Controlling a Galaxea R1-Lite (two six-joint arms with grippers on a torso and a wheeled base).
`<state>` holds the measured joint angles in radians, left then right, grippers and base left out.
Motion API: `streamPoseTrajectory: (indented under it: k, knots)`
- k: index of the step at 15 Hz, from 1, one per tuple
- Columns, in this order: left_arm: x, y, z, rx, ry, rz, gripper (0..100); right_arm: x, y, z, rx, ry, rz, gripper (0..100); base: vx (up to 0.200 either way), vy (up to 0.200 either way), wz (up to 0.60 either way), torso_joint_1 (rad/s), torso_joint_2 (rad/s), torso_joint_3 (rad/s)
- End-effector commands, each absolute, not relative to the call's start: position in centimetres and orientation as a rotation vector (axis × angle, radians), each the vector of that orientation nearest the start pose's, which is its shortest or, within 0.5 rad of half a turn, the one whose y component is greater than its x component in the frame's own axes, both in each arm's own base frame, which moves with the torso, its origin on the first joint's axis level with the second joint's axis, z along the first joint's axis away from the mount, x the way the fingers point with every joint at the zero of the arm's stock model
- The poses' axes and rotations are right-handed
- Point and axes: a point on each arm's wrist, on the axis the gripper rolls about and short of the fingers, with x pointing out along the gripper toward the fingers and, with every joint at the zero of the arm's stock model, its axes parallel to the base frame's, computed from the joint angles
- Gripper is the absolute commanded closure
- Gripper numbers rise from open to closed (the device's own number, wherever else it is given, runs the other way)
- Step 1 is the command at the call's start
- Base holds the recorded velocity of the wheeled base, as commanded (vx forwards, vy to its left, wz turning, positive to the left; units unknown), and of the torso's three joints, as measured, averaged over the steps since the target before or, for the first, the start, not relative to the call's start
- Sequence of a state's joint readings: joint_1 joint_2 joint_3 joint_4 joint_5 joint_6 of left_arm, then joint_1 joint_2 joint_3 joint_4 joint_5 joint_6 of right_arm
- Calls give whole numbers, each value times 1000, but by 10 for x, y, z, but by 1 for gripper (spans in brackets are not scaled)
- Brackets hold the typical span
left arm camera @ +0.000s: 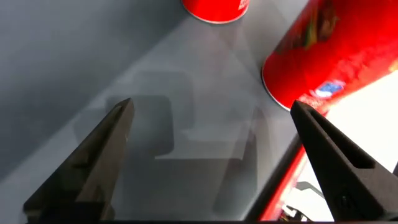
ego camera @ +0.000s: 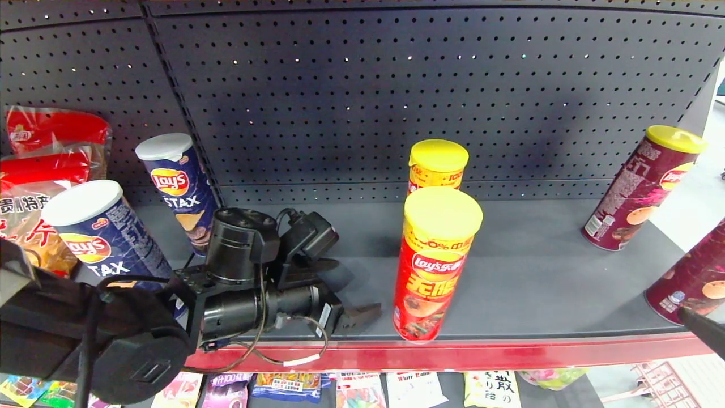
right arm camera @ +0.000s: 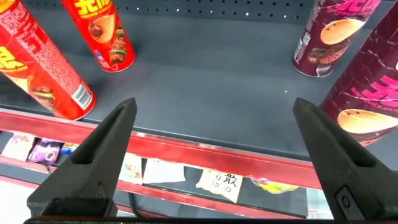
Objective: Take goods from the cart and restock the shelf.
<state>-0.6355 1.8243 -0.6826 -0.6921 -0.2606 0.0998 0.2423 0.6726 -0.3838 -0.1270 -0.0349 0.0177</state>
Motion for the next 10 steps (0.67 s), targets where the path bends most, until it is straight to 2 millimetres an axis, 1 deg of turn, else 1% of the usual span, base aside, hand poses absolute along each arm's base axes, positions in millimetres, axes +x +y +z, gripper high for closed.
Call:
streamPoseTrajectory:
  k: [1, 10]
  knots:
    - [249, -191, 117, 178, 412, -904, 0, 55, 13, 193, -6, 166, 204, 0, 0, 0, 0, 0, 0, 0]
    - [257, -200, 116, 178, 404, -911, 0, 55, 13, 192, -6, 168, 202, 0, 0, 0, 0, 0, 0, 0]
